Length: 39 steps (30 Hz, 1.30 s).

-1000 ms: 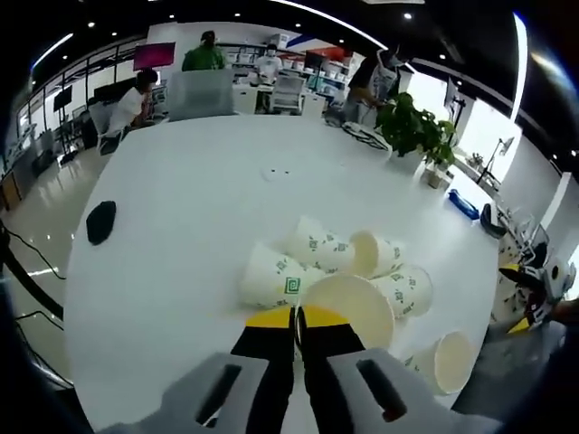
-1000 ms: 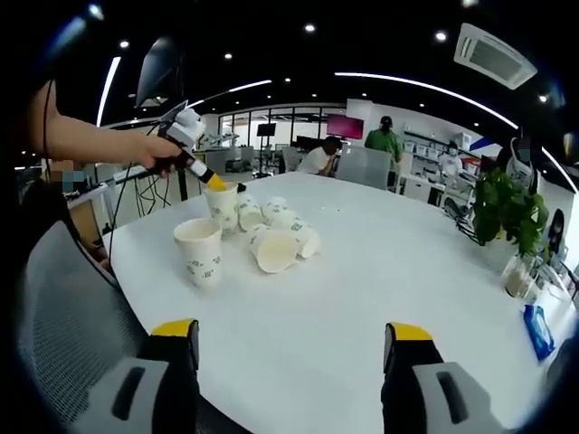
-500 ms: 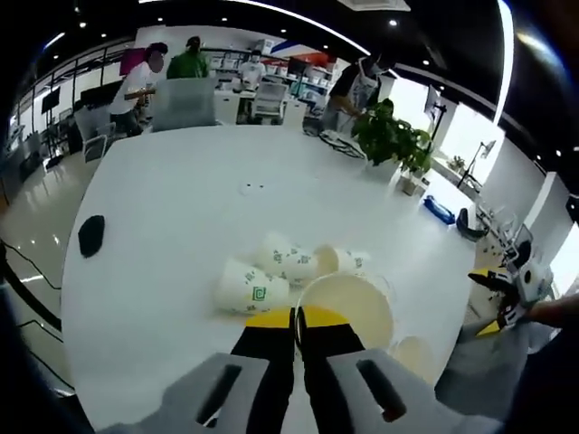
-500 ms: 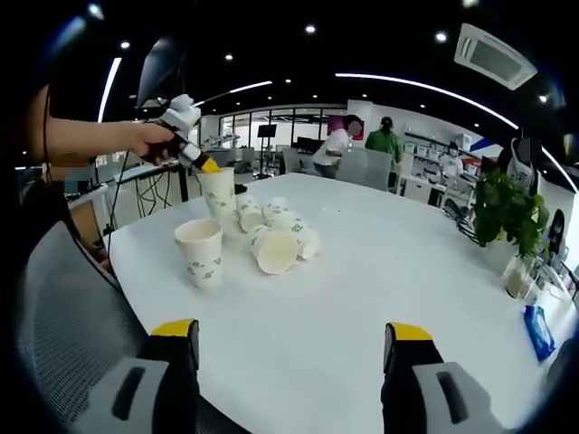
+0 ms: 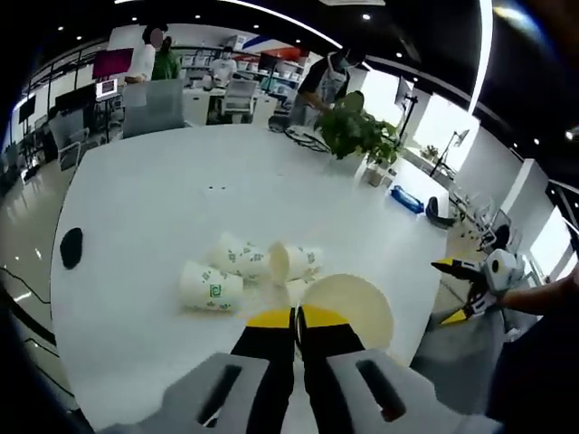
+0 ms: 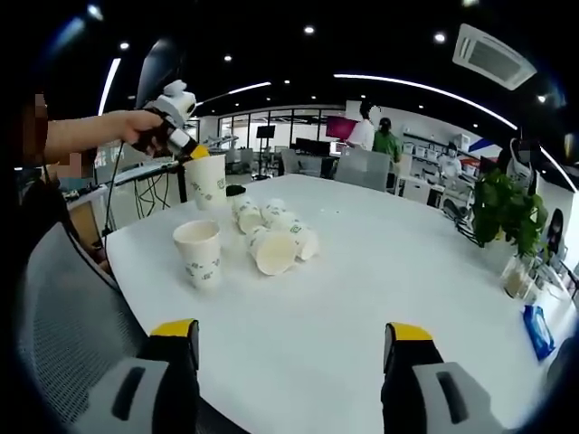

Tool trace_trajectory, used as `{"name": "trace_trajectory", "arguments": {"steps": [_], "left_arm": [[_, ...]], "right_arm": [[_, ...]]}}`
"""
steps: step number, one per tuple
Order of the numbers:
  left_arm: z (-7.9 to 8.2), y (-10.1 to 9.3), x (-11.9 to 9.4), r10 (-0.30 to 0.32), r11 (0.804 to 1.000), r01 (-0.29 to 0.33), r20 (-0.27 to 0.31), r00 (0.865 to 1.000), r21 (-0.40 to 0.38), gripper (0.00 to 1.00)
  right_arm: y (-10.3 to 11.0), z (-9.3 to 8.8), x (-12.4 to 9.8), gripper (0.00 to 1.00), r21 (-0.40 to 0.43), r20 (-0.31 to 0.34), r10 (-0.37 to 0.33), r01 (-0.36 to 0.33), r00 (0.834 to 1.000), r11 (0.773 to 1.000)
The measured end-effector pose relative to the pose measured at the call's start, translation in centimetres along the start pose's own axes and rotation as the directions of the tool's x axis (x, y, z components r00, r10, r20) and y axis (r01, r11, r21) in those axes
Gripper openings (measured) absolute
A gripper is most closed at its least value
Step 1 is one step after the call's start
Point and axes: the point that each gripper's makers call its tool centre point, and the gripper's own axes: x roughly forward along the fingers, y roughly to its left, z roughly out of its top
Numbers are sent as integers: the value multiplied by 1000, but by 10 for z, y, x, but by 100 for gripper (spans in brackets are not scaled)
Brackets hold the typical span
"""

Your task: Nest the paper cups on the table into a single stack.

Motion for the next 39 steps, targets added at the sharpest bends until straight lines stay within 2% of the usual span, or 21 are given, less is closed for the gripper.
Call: {"name": "trace_trajectory", "arguments": {"steps": [7, 15, 18, 28, 39], "left_arm": [[0, -24, 1, -60, 998, 60, -13, 998, 18, 0], [-18, -49, 11, -126, 989, 132, -77, 989, 71, 0], [-27, -51, 18, -126, 987, 135, -105, 987, 84, 0], [-39, -56, 28, -134, 985, 146, -128, 983, 90, 0], [-58, -48, 41, -105, 980, 130, -159, 982, 152, 0]], "right_arm": [[-1, -1, 0, 84, -3, -6, -1, 1, 1000, 1000], [-1, -3, 0, 82, -10, -18, -2, 2, 1000, 1000], [0, -4, 0, 82, -14, -23, -2, 1, 1000, 1000], [0, -6, 0, 81, -15, -33, 0, 0, 999, 1000], [1, -7, 1, 80, -17, -38, 3, -4, 999, 1000]]}}
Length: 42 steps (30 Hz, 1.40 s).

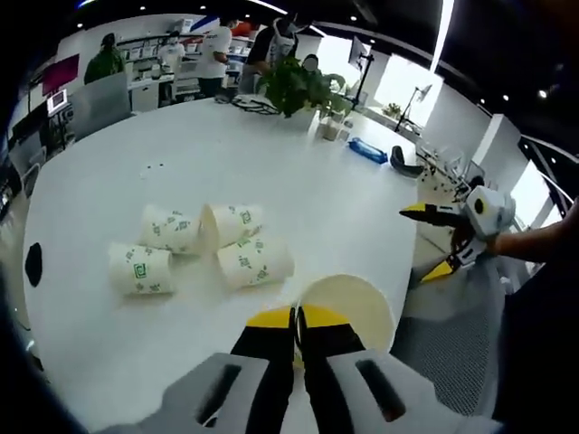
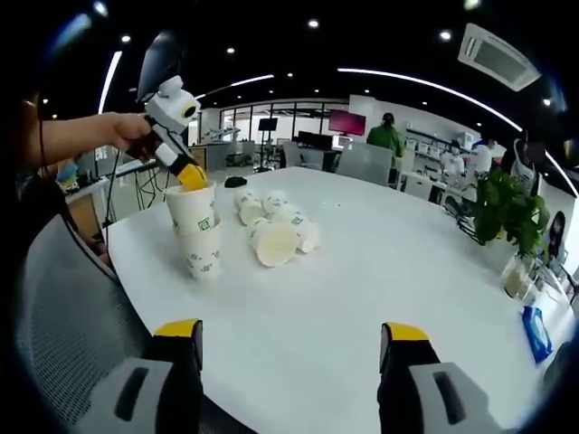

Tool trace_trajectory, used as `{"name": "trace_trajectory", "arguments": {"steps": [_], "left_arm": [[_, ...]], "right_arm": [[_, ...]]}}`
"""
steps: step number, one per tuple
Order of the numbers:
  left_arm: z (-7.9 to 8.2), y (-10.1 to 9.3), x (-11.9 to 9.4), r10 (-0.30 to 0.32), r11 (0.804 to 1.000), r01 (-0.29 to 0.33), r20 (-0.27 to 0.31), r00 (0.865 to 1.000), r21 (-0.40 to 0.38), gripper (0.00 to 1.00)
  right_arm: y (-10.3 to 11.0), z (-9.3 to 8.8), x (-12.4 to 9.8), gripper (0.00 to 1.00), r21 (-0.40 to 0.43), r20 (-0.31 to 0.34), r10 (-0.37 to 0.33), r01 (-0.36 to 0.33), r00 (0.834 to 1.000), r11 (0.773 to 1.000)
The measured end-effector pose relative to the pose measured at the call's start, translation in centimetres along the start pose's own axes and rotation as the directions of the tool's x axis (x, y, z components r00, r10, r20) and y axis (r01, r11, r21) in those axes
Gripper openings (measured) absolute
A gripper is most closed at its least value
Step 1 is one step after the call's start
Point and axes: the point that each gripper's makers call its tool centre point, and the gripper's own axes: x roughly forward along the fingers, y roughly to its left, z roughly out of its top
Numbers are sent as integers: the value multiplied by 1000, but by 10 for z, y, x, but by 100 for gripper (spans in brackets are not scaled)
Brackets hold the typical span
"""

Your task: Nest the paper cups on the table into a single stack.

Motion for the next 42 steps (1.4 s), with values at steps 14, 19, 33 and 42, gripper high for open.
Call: {"name": "trace_trajectory", "arguments": {"steps": [14, 19, 33, 42], "left_arm": [[-14, 9, 19, 79, 993, -78, -6, 997, 90, 0], [-12, 12, 22, 109, 986, -111, 21, 994, 128, 0], [-12, 19, 27, 147, 974, -153, 47, 988, 168, 8], [-9, 18, 27, 156, 973, -163, 58, 986, 161, 13]], "right_arm": [[0, -1, 0, 80, 1, -4, 6, -5, 1000, 1000], [0, -1, 0, 80, 3, -3, 6, -6, 1000, 1000], [0, -1, -1, 79, 4, -3, 1, -1, 1000, 1000], [-1, -2, -1, 79, 4, -5, -1, 1, 1000, 1000]]}}
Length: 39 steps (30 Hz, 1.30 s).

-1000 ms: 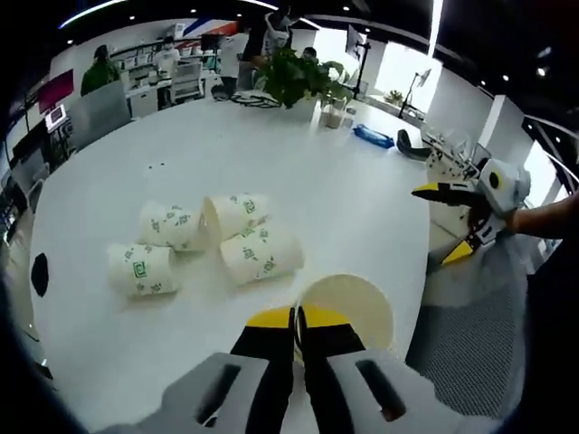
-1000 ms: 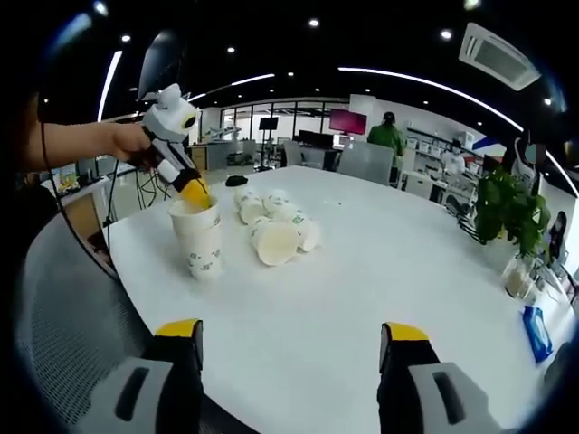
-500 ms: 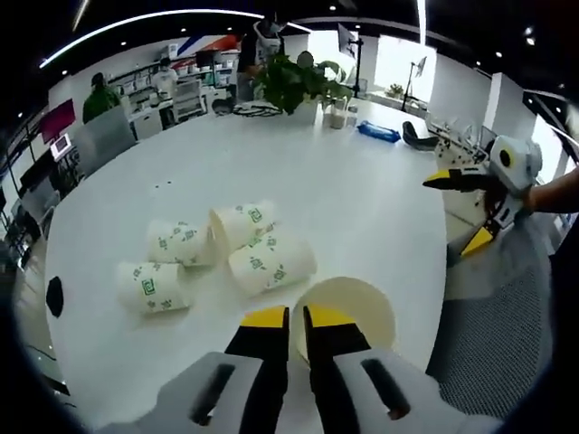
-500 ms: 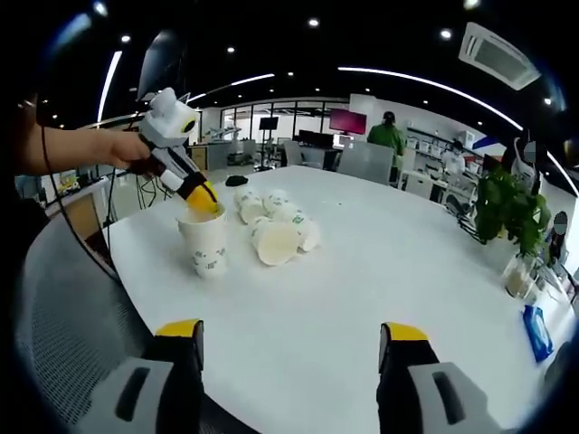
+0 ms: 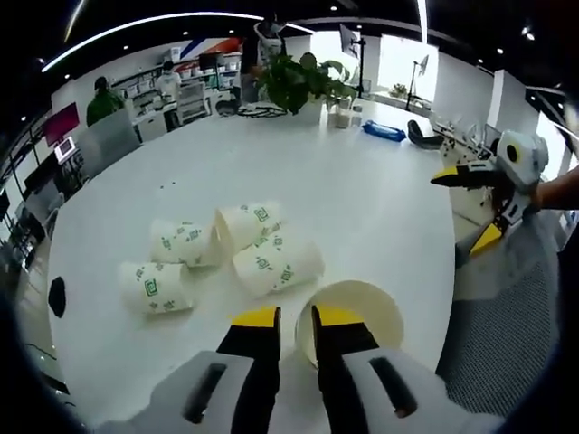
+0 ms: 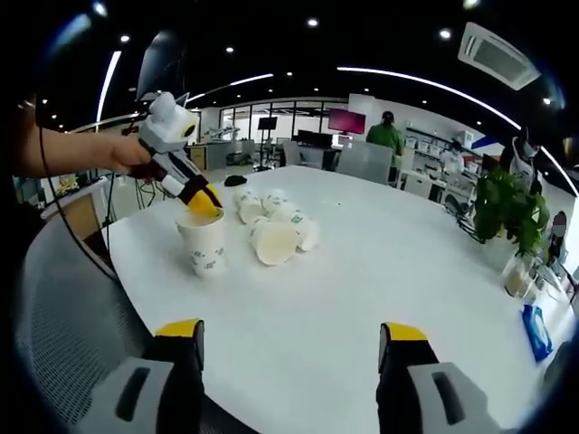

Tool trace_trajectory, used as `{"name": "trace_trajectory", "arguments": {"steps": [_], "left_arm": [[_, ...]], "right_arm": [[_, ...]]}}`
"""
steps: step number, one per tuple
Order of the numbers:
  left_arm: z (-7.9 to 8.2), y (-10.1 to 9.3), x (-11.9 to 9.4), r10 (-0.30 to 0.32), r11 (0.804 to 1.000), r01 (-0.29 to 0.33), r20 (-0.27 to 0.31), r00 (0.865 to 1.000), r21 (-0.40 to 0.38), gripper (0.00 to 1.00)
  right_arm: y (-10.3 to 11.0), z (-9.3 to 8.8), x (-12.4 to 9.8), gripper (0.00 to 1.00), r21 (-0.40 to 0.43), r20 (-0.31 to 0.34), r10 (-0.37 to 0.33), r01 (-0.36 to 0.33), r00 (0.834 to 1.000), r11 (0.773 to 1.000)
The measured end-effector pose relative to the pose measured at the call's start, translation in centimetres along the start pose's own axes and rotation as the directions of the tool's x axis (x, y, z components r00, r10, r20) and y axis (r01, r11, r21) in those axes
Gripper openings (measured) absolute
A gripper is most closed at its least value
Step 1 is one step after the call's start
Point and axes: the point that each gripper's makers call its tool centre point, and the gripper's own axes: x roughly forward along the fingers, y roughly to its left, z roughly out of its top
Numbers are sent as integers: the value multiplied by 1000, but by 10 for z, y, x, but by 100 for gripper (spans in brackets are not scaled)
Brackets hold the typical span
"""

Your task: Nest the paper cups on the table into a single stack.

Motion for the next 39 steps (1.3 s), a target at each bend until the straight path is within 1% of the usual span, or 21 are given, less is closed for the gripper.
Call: {"name": "trace_trajectory", "arguments": {"steps": [3, 6, 9, 14, 19, 22, 28, 34, 38, 39], "left_arm": [[6, 2, -1, 1, 1000, -1, 22, 1000, -17, 17], [11, 5, 0, 2, 999, 0, 38, 999, -41, 24], [17, 9, 0, 13, 999, -11, 49, 999, -43, 31], [27, 17, 3, 32, 999, -30, 50, 998, -37, 40], [33, 23, 8, 47, 998, -45, 41, 998, -44, 47], [35, 25, 13, 44, 998, -42, 34, 998, -46, 51], [41, 33, 23, 39, 998, -38, 25, 999, -60, 58], [44, 33, 32, 21, 996, -20, 14, 1000, -82, 63], [46, 33, 37, 0, 992, 2, 15, 1000, -123, 65], [46, 37, 38, -1, 991, 3, 15, 1000, -132, 65]], "right_arm": [[0, 0, 0, 79, 0, -1, 1, -1, 1000, 1000], [-1, -1, 0, 79, 1, -1, 0, 0, 1000, 1000], [-1, -1, 0, 79, 0, -4, 0, -1, 1000, 1000], [0, -2, 1, 79, -2, -7, 0, 0, 1000, 1000], [-1, -1, 0, 79, 0, -8, -3, 3, 1000, 1000], [-1, -1, 0, 79, 1, -9, -4, 4, 1000, 1000], [-1, -2, 0, 79, 4, -8, -7, 7, 1000, 1000], [-1, -2, 0, 79, 6, -12, -8, 8, 1000, 1000], [0, -2, 0, 79, 6, -15, -4, 4, 1000, 1000], [0, -2, 1, 79, 5, -14, -3, 3, 1000, 1000]]}}
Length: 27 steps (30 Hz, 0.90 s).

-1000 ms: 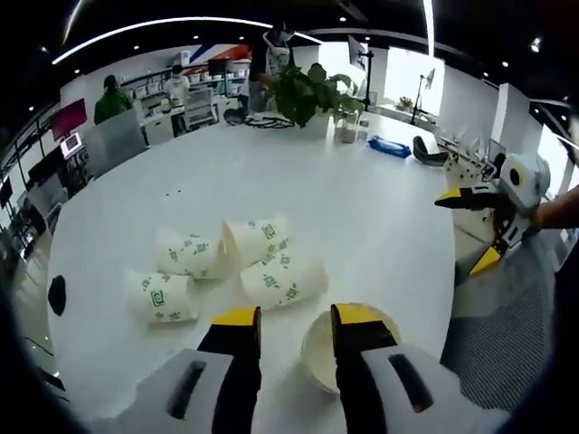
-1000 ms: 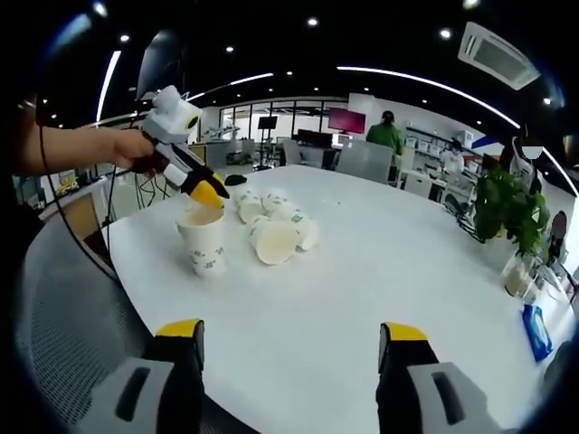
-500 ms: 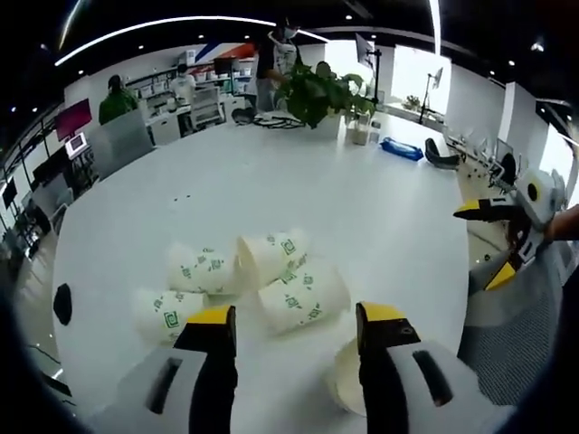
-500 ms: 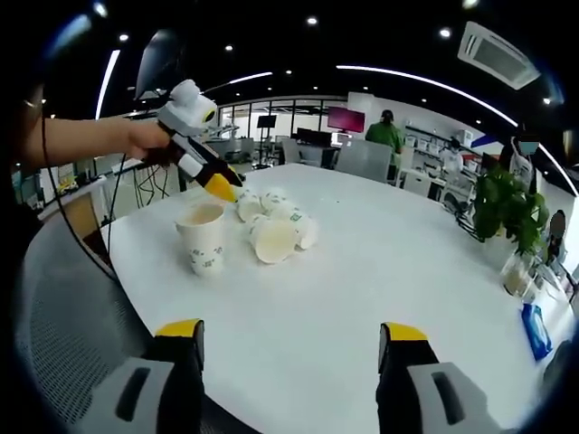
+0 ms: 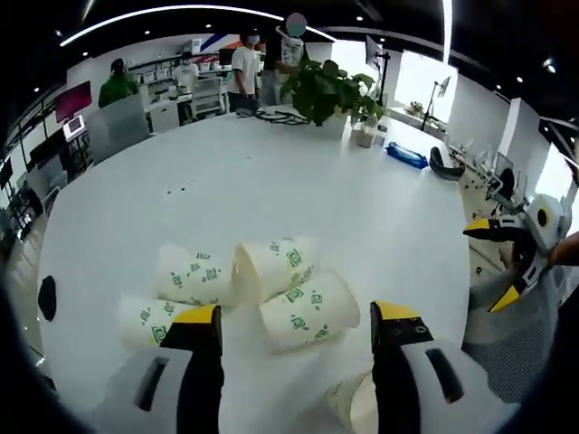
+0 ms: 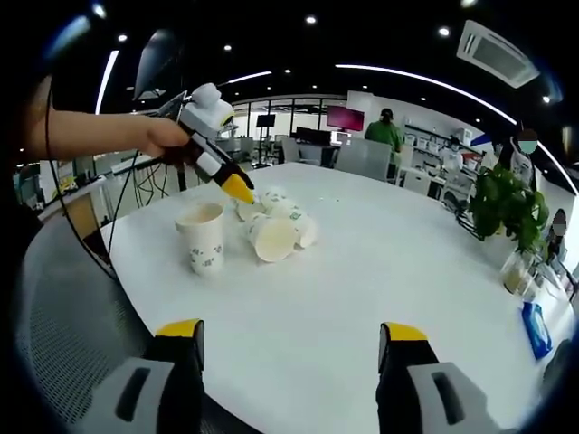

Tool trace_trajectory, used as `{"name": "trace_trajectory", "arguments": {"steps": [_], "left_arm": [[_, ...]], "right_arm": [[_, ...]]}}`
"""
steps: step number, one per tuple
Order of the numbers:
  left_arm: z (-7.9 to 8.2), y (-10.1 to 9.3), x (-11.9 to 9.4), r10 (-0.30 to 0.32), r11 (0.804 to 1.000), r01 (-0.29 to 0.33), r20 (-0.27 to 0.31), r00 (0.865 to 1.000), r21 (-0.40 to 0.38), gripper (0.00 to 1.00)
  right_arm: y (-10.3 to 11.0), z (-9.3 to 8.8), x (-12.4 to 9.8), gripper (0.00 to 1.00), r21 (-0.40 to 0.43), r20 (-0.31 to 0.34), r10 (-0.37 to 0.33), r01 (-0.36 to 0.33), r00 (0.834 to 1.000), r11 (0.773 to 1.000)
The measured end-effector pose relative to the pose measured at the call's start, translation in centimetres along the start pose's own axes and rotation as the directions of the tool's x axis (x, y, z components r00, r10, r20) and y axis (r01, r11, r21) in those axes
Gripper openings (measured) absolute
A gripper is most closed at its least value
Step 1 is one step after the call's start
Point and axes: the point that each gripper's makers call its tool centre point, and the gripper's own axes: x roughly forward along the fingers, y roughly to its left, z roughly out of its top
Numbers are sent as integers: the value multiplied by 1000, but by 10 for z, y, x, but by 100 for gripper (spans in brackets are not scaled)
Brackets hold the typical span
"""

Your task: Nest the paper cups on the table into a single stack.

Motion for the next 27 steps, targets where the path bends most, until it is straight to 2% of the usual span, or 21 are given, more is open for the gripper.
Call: {"name": "trace_trajectory", "arguments": {"steps": [13, 22, 27], "left_arm": [[6, 5, 4, -20, 999, 20, -10, 1000, -33, 66], [7, 7, 15, -33, 998, 32, -26, 999, -47, 65], [1, 3, 23, -51, 997, 47, -57, 997, -62, 66]], "right_arm": [[-1, 0, -1, 79, 0, 2, -6, 6, 1000, 1000], [-2, 0, -1, 79, 2, 6, -11, 11, 1000, 1000], [-3, 1, -1, 78, 2, 8, -13, 13, 1000, 1000]]}}
